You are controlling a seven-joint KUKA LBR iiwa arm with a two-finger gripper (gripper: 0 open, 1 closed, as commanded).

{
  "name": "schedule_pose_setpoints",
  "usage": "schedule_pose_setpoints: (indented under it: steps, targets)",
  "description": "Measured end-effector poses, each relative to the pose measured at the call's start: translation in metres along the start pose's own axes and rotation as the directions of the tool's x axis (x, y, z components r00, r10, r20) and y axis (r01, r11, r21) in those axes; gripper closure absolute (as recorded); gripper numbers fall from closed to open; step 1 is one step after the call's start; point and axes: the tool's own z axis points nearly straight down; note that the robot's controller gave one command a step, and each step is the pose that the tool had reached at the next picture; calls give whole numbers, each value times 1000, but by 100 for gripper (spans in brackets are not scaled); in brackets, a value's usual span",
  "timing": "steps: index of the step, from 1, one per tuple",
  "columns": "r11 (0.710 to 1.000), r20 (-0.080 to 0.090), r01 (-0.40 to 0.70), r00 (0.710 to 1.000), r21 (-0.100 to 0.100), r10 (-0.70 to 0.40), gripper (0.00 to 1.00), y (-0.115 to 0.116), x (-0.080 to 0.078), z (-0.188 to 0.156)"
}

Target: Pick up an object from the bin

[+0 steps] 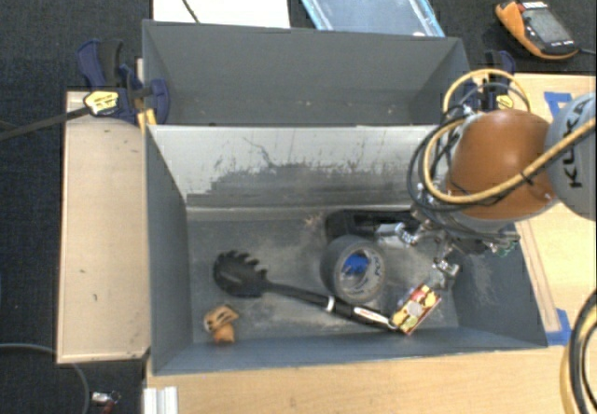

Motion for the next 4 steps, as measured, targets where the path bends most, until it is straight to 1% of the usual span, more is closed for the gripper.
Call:
schedule_pose_setpoints:
  steps: [1, 2, 3, 4]
  targets:
    - [1000, -6, -12, 1000, 1, 12, 0, 5, 71, 32]
    - [967, 9, 256, 967, 7, -256, 100, 94, -23, 29]
    - [967, 10, 256, 967, 7, -256, 100, 94, -23, 29]
    - [967, 6, 254, 967, -2, -254, 100, 96, -21, 5]
